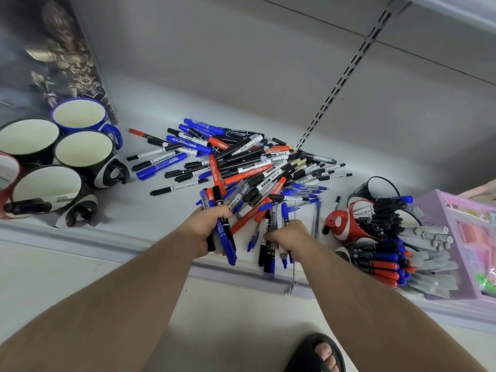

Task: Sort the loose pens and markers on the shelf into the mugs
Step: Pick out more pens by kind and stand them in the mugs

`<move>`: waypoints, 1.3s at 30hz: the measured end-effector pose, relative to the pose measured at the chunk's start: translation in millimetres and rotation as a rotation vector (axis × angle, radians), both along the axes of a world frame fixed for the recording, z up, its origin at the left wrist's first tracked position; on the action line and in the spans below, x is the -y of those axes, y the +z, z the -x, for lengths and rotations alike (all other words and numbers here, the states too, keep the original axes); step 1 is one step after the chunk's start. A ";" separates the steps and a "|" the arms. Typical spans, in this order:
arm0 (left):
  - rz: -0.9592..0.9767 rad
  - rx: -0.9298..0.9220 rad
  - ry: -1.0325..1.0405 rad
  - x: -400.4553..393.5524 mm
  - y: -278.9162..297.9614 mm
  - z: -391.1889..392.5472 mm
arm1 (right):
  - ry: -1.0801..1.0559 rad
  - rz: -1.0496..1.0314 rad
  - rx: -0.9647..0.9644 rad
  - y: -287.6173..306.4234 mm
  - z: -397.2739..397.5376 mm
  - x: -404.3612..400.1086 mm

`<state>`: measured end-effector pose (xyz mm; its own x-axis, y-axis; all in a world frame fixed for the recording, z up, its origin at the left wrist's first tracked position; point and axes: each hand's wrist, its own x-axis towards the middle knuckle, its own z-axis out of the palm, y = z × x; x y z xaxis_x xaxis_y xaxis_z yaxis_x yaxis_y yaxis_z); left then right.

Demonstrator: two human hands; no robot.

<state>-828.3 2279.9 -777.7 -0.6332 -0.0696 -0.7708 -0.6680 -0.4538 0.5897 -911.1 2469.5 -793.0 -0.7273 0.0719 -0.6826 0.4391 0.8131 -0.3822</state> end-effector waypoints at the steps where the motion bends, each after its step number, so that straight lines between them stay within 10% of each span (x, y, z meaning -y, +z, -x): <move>1: -0.005 0.002 0.000 0.2 0.6 -0.4 | -0.031 0.040 0.004 -1.2 -1.3 -2.0; 17: -0.178 -0.004 -0.010 -16.7 8.6 5.5 | -0.052 0.367 0.093 51.7 -30.5 -14.2; 26: -0.195 -0.135 0.025 -35.3 48.9 -4.2 | 0.553 -0.083 -0.216 112.9 -63.3 24.5; 39: -0.282 -0.155 0.155 -67.1 135.8 -72.8 | 0.776 -0.058 -0.114 240.4 -136.0 9.6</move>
<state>-755.5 2347.0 -641.9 -0.7424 0.0277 -0.6694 -0.4908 -0.7025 0.5153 -775.2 2460.0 -552.6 -0.6499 -0.4518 -0.6112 -0.3018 0.8914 -0.3380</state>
